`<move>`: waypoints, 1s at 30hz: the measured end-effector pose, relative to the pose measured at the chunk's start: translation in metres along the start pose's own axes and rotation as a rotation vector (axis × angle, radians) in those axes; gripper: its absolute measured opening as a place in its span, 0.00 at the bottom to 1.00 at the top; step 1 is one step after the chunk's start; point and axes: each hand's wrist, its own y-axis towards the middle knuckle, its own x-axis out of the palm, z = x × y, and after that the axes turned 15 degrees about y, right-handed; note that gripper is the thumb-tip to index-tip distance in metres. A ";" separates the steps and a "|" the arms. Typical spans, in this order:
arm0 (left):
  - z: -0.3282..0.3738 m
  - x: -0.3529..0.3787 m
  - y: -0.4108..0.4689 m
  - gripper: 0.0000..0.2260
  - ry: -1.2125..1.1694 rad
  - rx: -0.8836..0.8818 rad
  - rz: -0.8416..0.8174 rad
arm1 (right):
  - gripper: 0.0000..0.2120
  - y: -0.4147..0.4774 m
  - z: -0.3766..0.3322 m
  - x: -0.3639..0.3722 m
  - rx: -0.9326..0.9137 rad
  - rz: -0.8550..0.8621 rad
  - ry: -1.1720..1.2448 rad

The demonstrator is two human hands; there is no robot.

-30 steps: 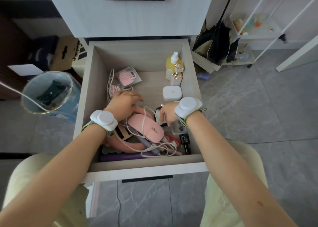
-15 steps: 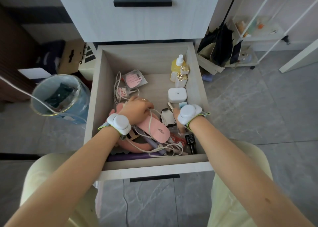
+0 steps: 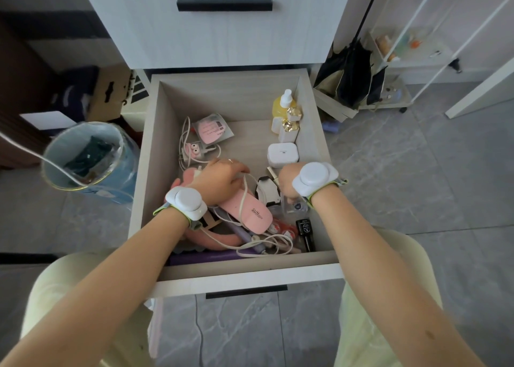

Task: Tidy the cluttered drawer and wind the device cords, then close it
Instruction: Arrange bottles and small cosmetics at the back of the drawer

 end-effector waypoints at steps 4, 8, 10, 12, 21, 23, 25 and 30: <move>0.008 -0.005 0.003 0.22 -0.269 0.034 0.048 | 0.12 0.007 0.009 -0.014 -0.136 0.016 0.121; 0.023 -0.014 0.003 0.17 -0.570 -0.024 0.003 | 0.11 0.010 0.009 -0.022 -0.283 0.250 0.335; 0.028 -0.013 0.002 0.15 -0.661 -0.042 -0.009 | 0.10 0.010 0.008 -0.023 -0.316 0.297 0.372; 0.030 -0.010 0.004 0.14 -0.699 -0.072 0.024 | 0.10 0.009 0.009 -0.025 -0.322 0.326 0.393; 0.039 -0.002 0.027 0.22 -0.686 -0.208 0.113 | 0.24 0.004 0.018 -0.037 -0.314 0.597 0.311; 0.044 0.001 0.042 0.24 -0.580 -0.193 0.129 | 0.24 0.003 0.026 -0.044 -0.274 0.772 0.269; 0.051 0.001 0.054 0.24 -0.506 -0.189 0.157 | 0.25 0.002 0.033 -0.046 -0.211 0.846 0.314; 0.072 0.004 0.081 0.24 -0.425 -0.309 0.138 | 0.29 0.005 0.045 -0.045 -0.070 0.838 0.429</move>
